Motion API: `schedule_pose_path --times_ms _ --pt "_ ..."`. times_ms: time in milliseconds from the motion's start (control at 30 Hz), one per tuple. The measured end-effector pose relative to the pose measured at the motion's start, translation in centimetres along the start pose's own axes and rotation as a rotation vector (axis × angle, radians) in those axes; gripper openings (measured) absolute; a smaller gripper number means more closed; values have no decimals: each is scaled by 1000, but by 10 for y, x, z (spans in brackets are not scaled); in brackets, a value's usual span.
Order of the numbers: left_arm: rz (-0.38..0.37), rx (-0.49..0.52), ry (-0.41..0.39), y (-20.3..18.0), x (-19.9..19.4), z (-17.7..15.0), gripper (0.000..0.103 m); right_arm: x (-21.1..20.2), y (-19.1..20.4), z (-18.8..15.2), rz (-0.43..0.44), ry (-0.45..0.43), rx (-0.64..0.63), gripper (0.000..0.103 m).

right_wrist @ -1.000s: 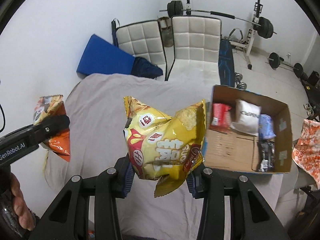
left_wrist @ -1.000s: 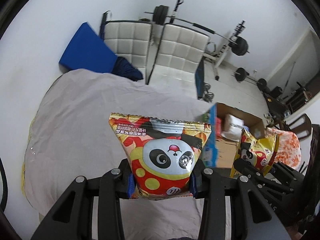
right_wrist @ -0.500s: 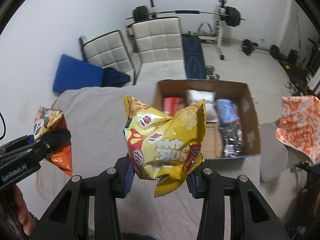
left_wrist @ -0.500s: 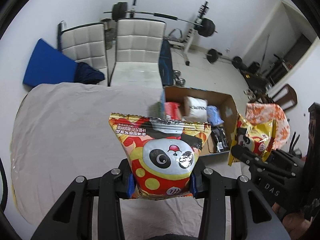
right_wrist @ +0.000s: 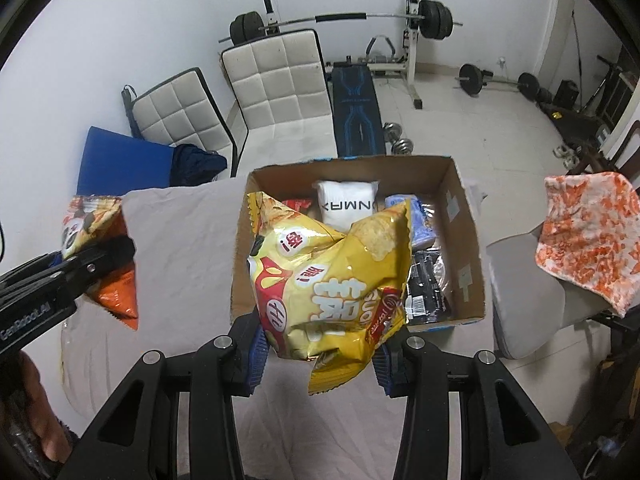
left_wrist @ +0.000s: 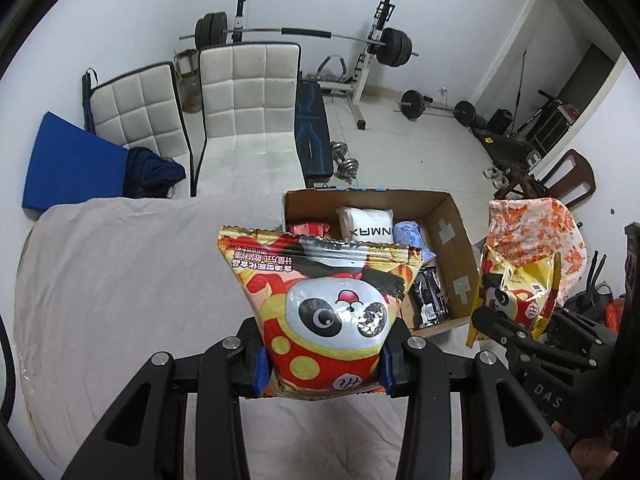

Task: Organize snacks
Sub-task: 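Carry the panda bag in the left tool while the right tool carries the yellow bag over the box, then open the left tool over the box while the right tool releases the yellow bag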

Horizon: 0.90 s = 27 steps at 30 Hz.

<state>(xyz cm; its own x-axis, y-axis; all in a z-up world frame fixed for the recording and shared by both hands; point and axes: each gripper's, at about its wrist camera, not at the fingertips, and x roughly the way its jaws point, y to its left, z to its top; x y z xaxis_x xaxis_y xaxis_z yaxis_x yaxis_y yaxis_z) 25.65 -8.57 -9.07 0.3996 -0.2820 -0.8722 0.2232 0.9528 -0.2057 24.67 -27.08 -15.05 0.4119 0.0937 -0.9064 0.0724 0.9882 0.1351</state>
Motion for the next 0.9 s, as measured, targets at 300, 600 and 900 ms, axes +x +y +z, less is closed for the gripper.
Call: schedule_pose_path --times_ms 300,600,900 --pt "24 -36 160 -5 106 8 37 85 -32 12 27 112 25 45" --pt "-14 -66 325 -18 187 6 37 164 -56 15 40 226 66 46" --pt "24 -62 365 -17 217 7 38 211 -64 16 22 289 73 48"
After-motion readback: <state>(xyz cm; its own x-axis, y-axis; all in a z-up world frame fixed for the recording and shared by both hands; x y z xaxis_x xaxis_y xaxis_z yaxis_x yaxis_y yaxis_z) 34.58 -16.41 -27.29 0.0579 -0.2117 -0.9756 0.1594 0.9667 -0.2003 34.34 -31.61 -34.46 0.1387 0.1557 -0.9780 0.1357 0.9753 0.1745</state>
